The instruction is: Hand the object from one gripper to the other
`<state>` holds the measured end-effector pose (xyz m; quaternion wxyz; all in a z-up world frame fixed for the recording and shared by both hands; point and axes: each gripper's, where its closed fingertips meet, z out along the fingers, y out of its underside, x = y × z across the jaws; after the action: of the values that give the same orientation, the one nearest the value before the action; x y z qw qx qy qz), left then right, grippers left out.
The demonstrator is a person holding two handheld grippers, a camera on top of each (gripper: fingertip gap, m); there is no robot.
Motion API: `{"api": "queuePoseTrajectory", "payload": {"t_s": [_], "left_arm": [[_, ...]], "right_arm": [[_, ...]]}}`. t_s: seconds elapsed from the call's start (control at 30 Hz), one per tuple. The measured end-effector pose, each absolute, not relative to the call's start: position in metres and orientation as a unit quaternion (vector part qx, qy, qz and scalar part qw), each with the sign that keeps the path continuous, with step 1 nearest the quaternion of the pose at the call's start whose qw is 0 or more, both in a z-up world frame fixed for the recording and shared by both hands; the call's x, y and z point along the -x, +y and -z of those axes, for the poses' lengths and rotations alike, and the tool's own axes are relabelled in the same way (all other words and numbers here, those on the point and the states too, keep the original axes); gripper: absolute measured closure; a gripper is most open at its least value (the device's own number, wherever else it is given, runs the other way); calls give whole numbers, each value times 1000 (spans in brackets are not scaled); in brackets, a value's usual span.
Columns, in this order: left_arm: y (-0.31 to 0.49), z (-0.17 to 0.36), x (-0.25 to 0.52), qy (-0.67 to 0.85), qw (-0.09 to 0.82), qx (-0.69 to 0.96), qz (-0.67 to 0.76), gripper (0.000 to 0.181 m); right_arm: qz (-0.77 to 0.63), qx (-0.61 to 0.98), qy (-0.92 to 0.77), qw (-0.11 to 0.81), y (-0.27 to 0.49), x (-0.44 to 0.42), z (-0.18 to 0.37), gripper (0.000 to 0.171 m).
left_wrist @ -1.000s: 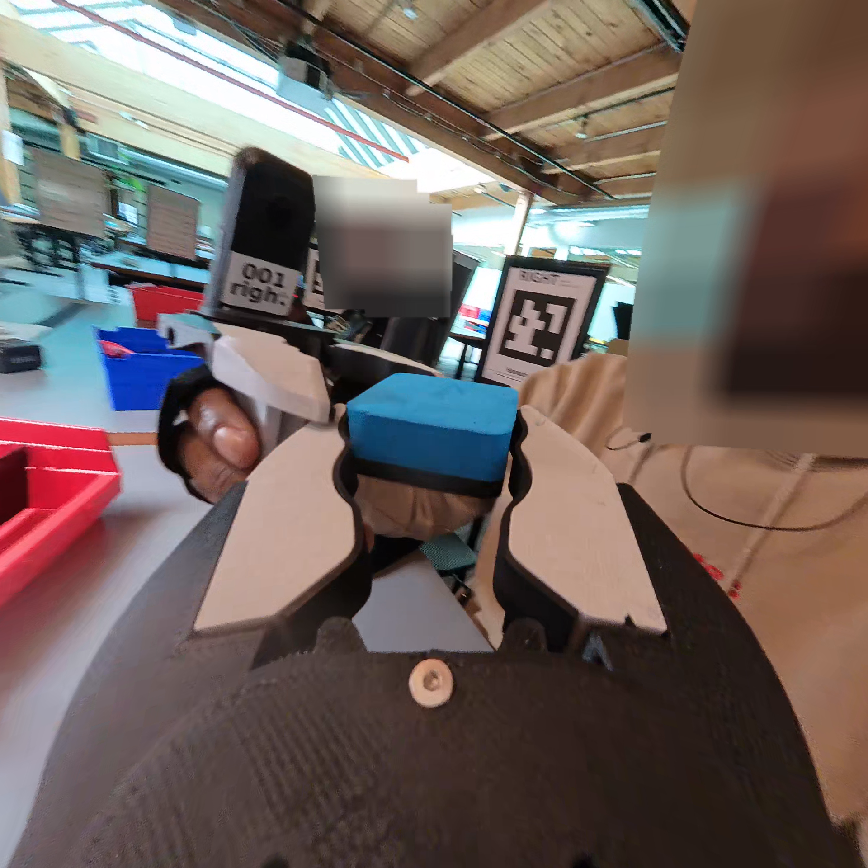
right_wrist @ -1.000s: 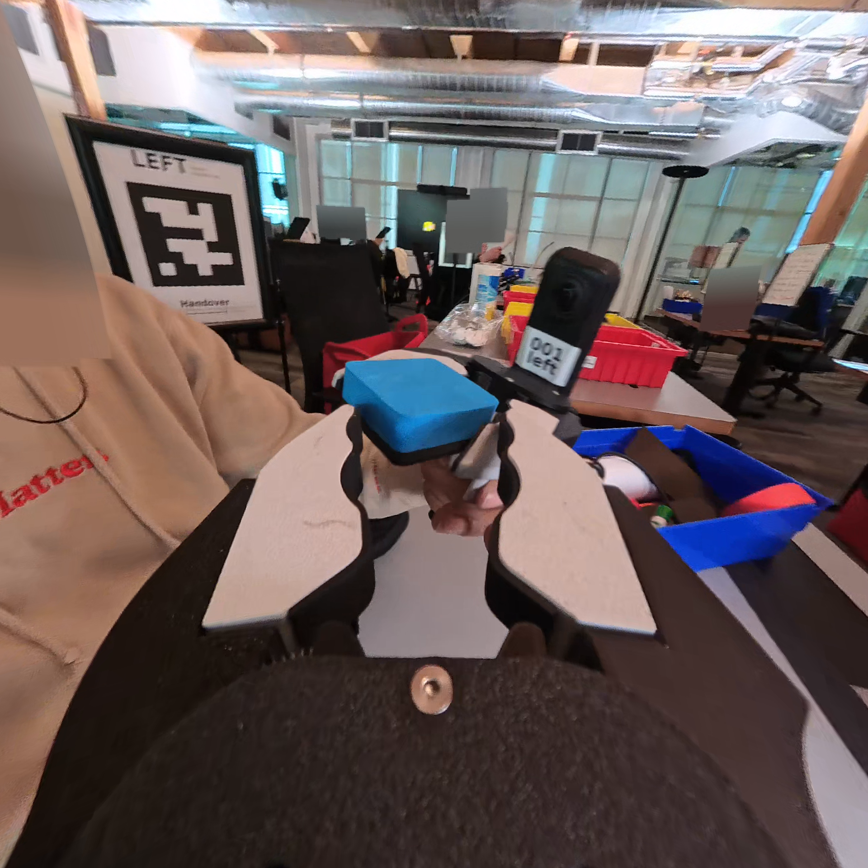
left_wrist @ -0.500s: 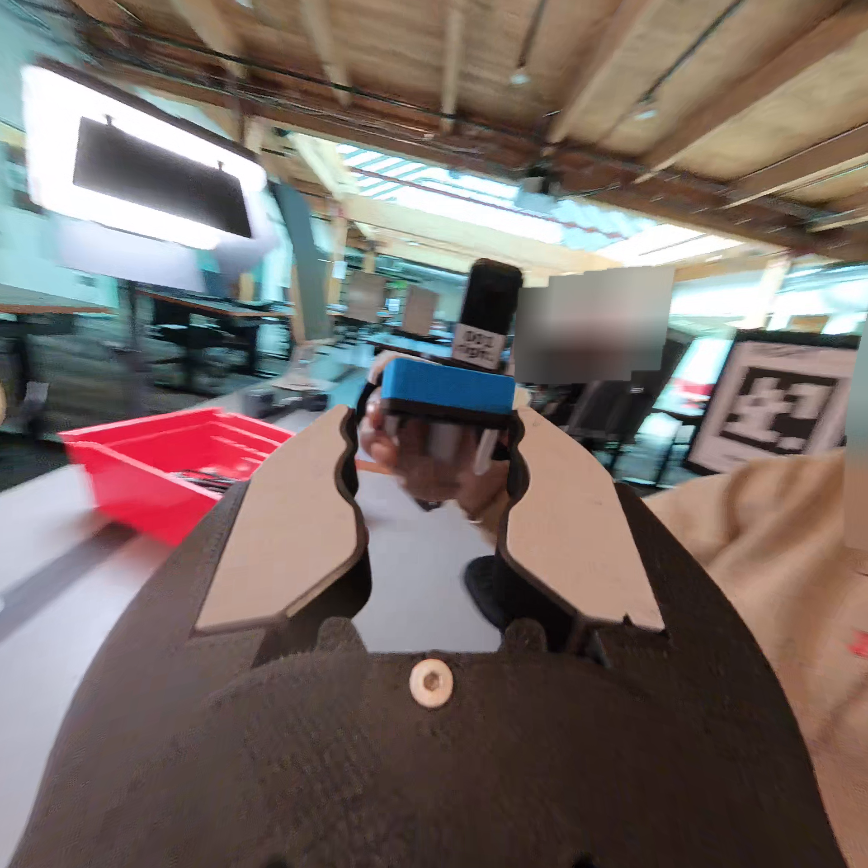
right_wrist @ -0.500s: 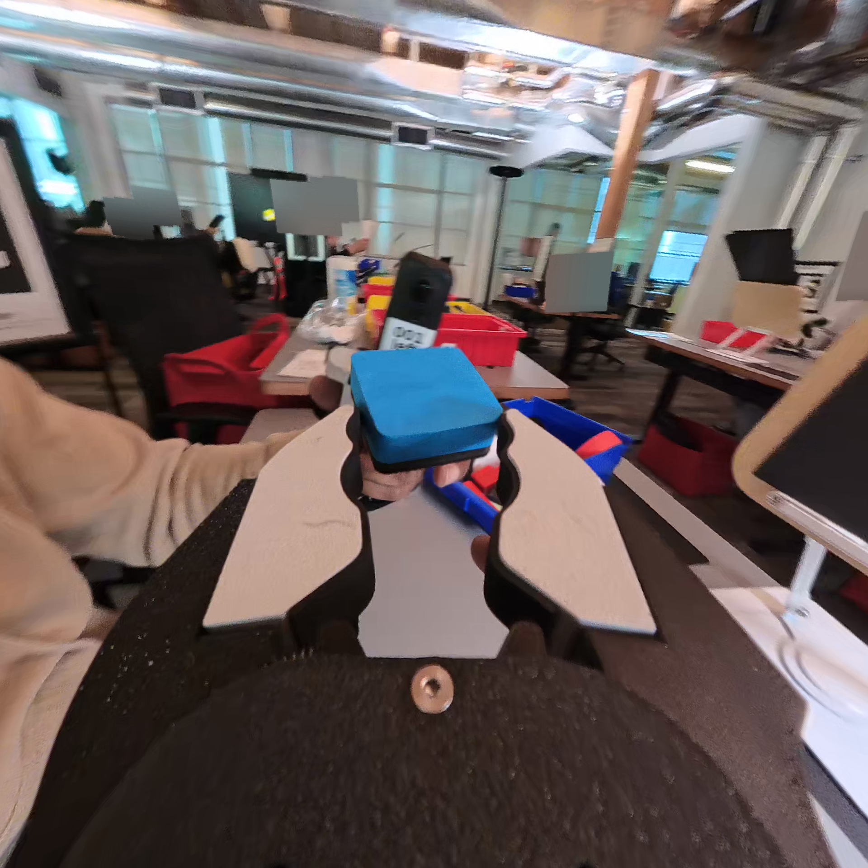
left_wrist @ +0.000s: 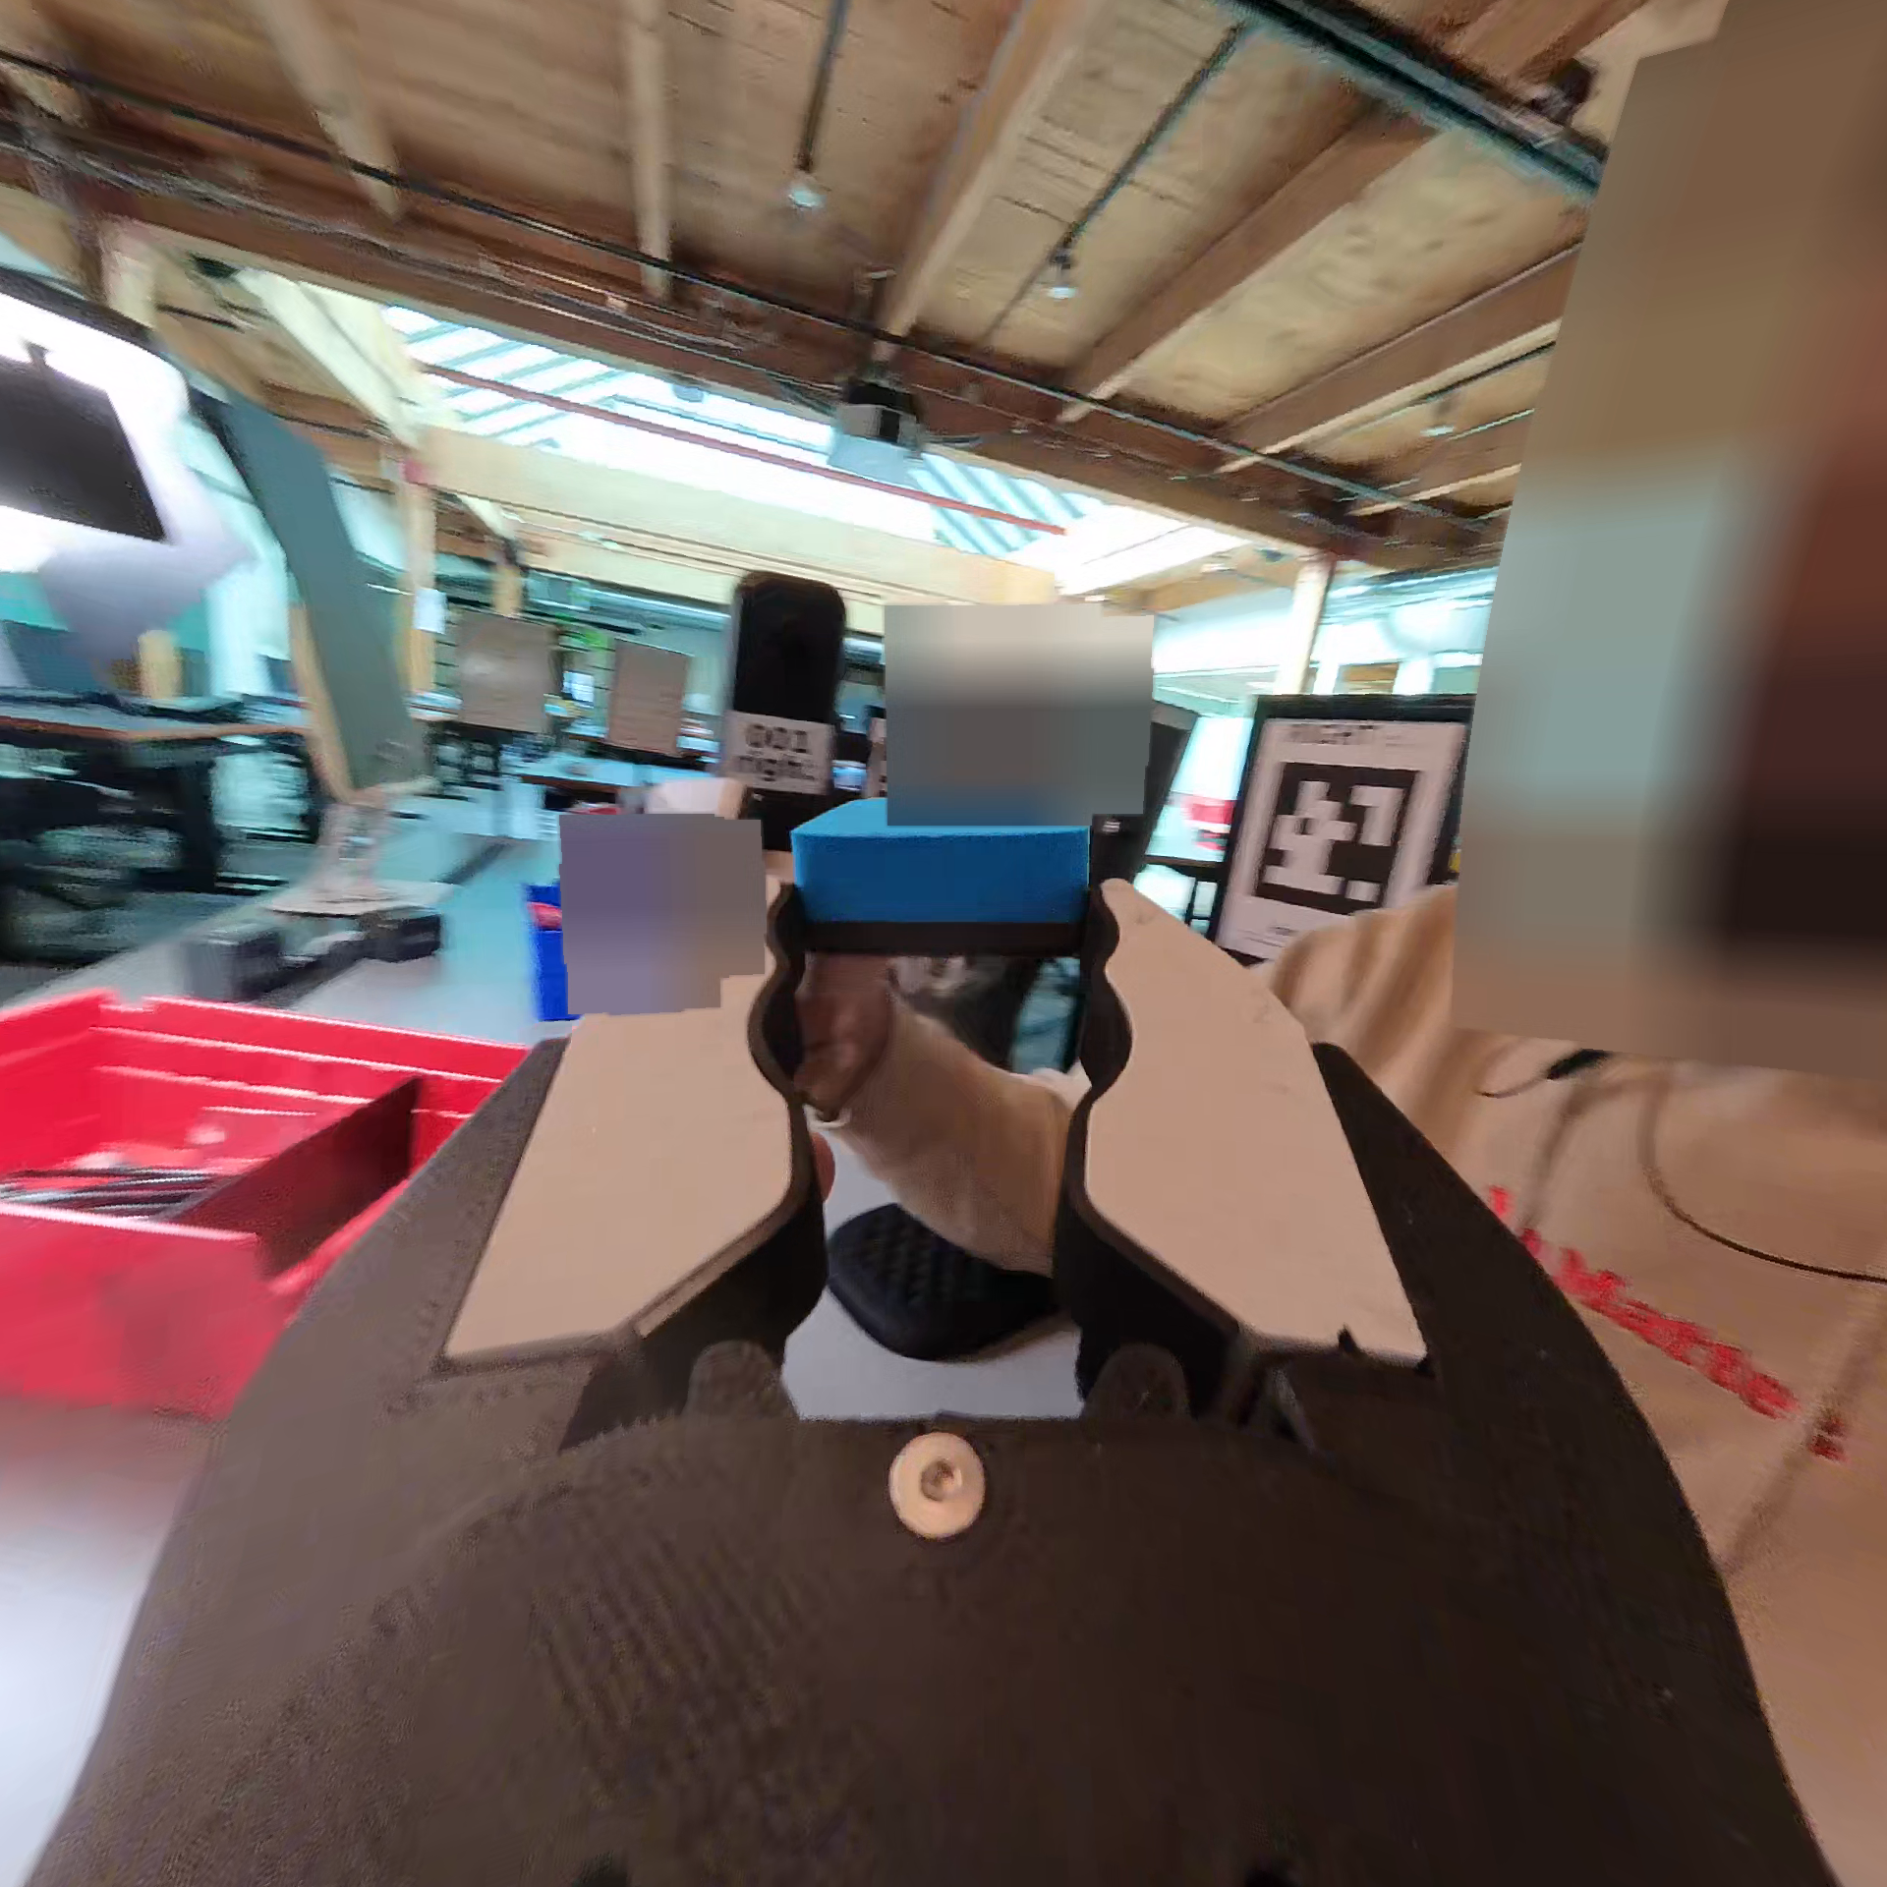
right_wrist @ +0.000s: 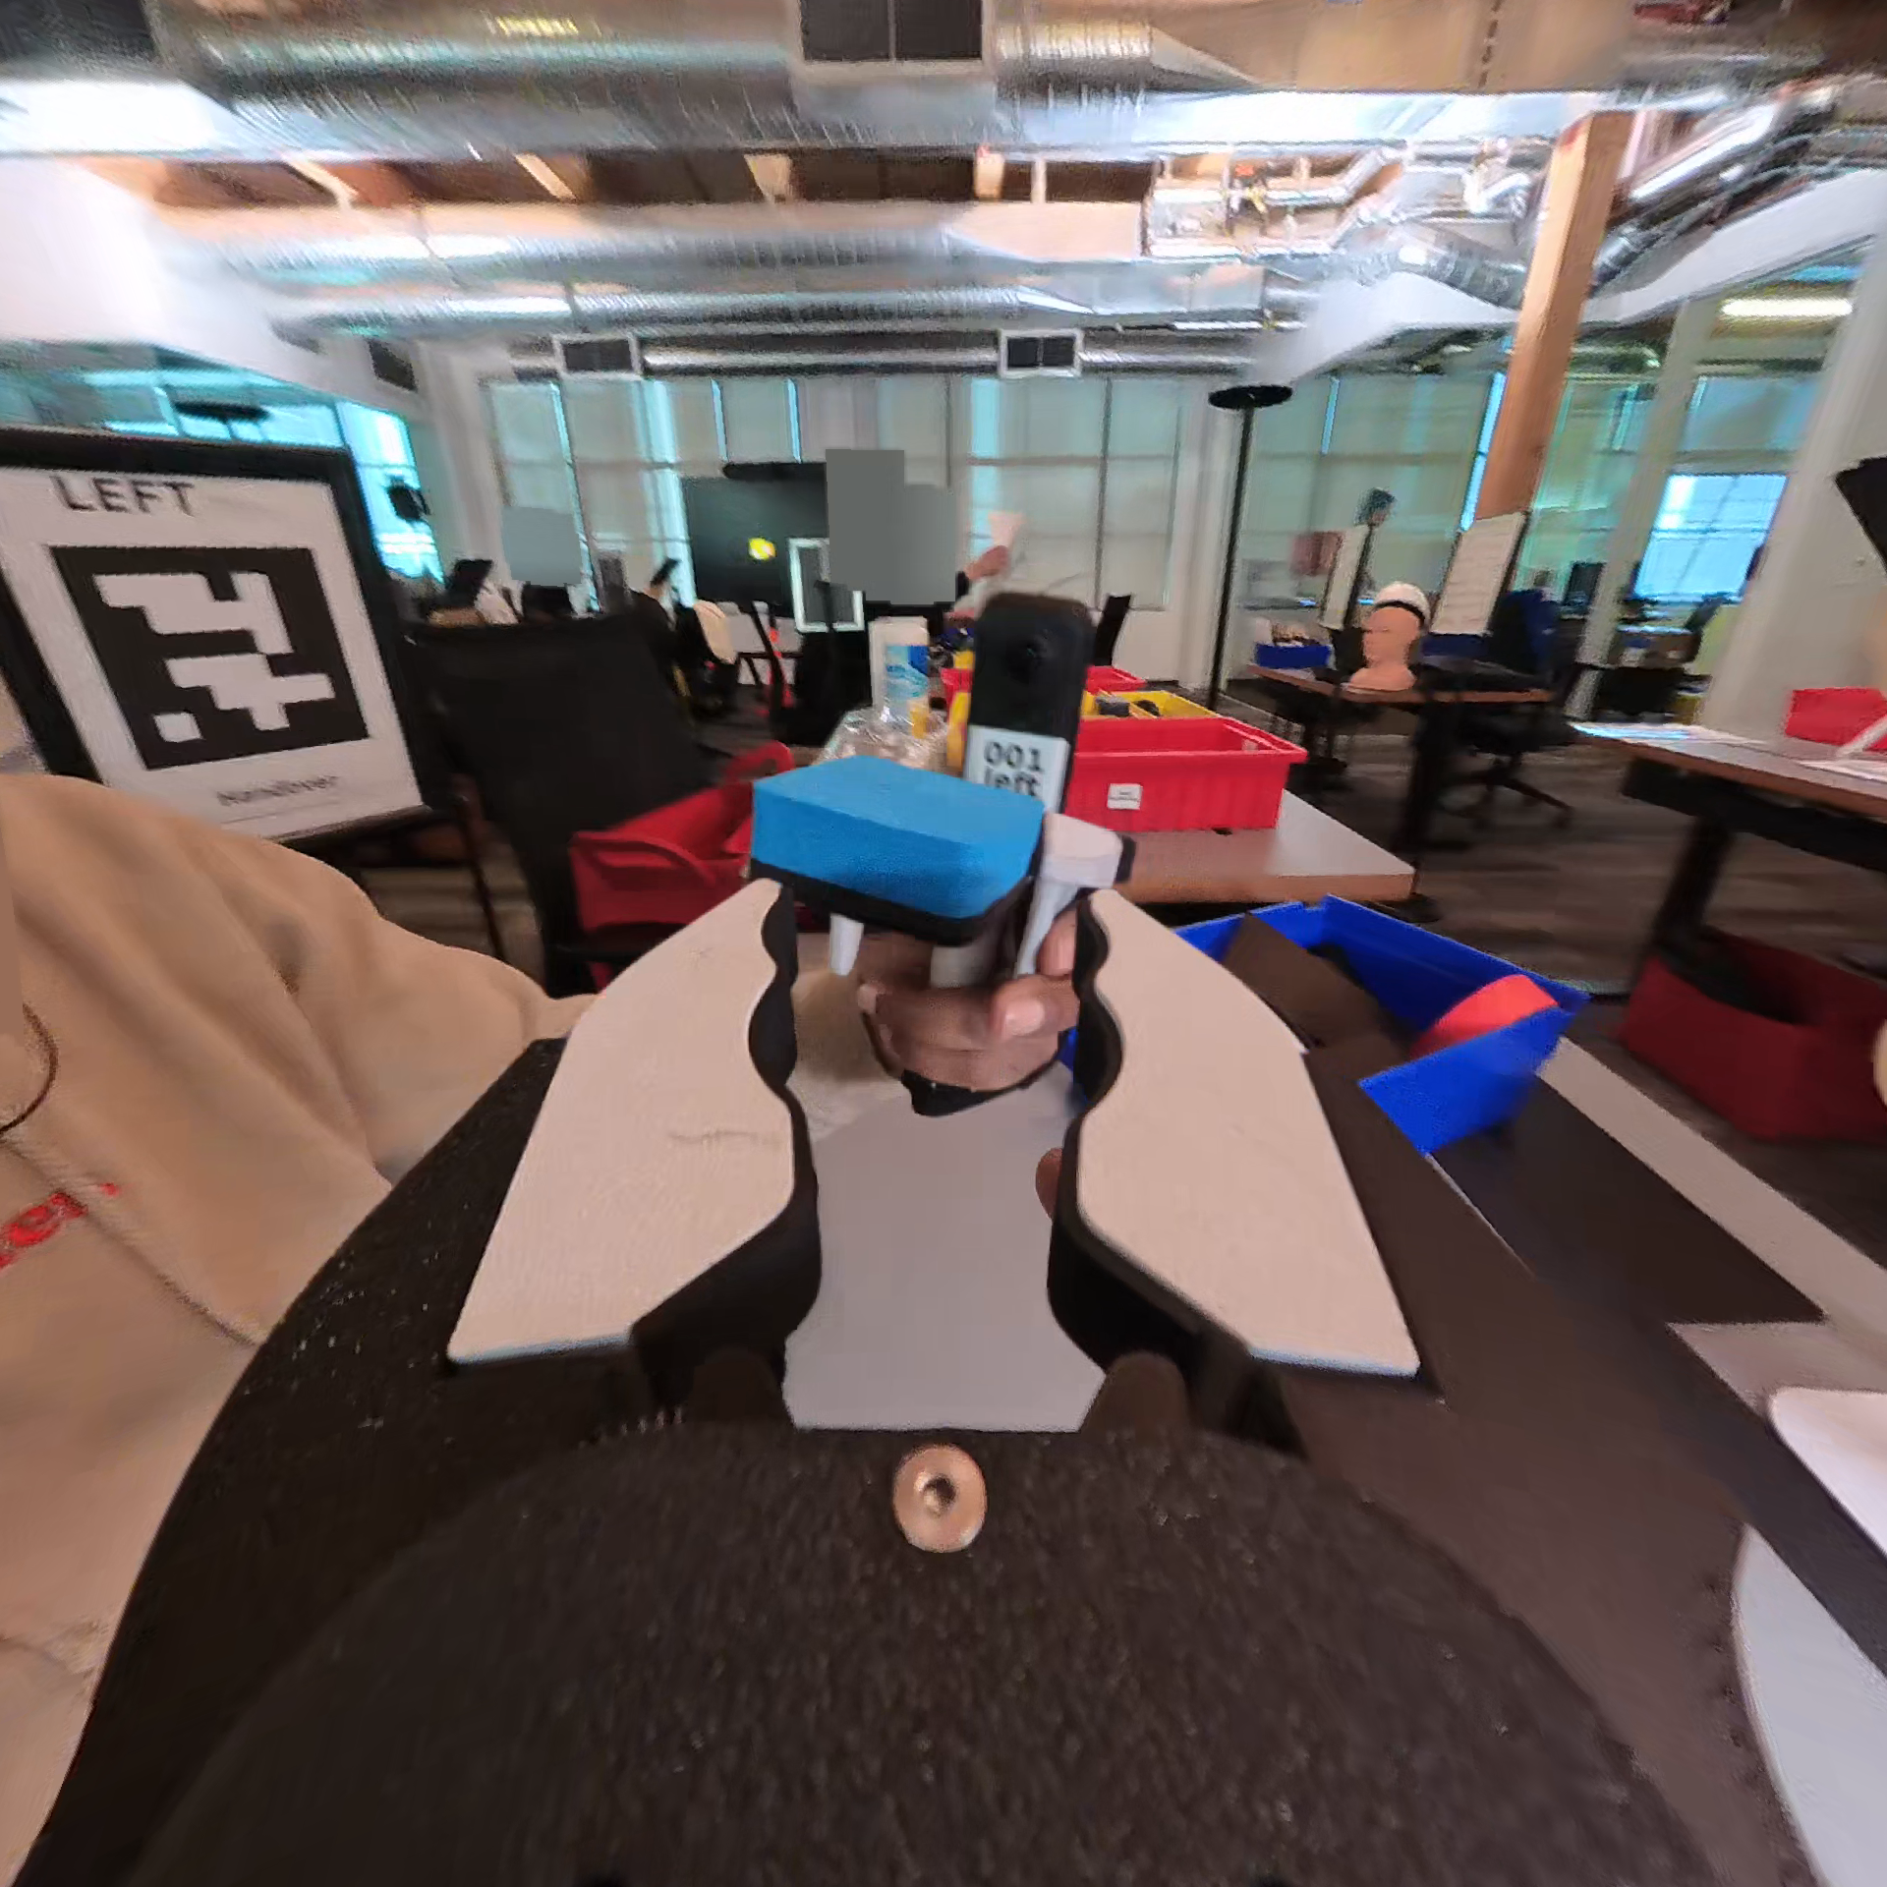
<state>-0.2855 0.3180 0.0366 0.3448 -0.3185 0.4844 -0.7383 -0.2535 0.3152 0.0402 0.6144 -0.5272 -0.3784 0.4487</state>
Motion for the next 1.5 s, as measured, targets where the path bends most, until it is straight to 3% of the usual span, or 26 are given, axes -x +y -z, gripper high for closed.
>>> {"api": "queuePoseTrajectory", "payload": {"t_s": [0.13,0.27,0.4,0.5,0.57,0.8,0.97,1.03,1.1,1.2,1.33,1.37,1.5], "left_arm": [[299,-31,286,487,258,276,787,129],[296,-33,288,464,205,254,824,128],[313,-39,283,433,238,296,817,130],[324,-38,283,436,281,327,790,152],[326,-41,287,434,286,321,792,156],[329,-39,288,425,257,322,806,158],[313,-25,283,480,238,323,781,159],[310,-24,284,484,228,316,784,159],[320,-26,282,464,240,337,783,164],[353,-27,278,415,321,396,753,151],[360,-4,259,468,393,478,630,133],[358,4,253,483,398,494,603,125],[356,7,251,486,371,495,618,129]], "right_arm": [[-458,517,-421,587,303,267,-31,116],[-419,490,-460,611,291,279,-29,134],[-382,507,-422,647,305,272,-37,141],[-323,517,-397,686,319,261,-41,145],[-250,499,-402,726,321,255,-45,156],[-81,474,-457,748,321,257,-39,155],[-27,460,-488,741,322,260,-33,126],[-26,430,-511,744,312,267,-30,142],[7,433,-516,739,315,264,-29,145],[82,470,-507,717,332,246,-24,146],[186,523,-509,658,359,229,-2,146],[197,525,-512,650,364,232,4,145],[158,521,-526,653,361,243,11,148]]}}
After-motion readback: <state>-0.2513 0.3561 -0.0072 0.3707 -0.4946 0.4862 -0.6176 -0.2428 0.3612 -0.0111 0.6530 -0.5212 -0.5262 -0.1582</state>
